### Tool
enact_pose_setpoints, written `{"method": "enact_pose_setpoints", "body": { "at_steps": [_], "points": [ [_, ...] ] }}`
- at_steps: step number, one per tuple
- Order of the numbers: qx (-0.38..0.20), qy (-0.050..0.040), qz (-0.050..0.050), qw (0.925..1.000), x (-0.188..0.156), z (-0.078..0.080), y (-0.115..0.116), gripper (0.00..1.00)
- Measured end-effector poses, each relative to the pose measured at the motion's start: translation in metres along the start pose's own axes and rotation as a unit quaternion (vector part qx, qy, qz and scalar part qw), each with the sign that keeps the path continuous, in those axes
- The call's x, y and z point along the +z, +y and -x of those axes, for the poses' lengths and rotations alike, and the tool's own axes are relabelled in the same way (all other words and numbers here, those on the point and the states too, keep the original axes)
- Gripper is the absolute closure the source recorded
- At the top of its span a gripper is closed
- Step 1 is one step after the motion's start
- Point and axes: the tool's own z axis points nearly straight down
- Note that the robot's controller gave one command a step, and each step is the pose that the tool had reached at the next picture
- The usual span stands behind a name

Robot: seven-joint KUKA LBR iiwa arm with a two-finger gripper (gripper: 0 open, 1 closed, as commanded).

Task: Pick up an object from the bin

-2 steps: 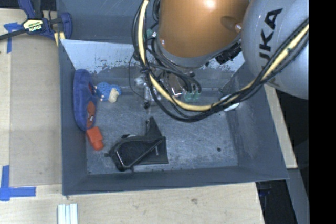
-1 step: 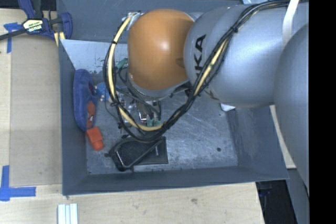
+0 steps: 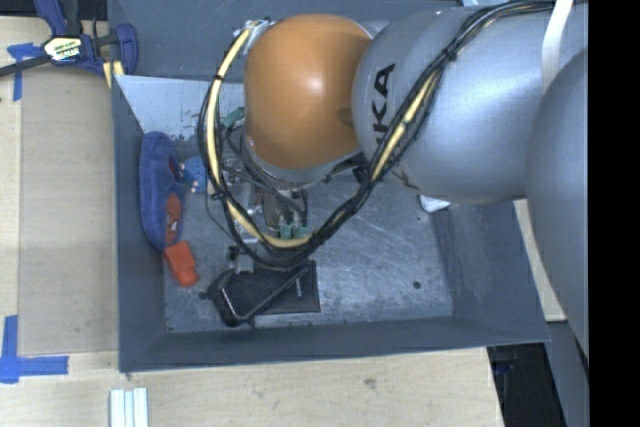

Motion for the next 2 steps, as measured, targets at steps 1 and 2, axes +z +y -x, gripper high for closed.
{"method": "enact_pose_setpoints", "body": {
  "at_steps": [1,2],
  "points": [
    [0.000,0.0000,0.000,1.0000,0.000,0.000,0.000,1.00],
    [0.079,0.0029,-0.001,0.9969,0.069,0.001,0.006,1.00]
  ]
}}
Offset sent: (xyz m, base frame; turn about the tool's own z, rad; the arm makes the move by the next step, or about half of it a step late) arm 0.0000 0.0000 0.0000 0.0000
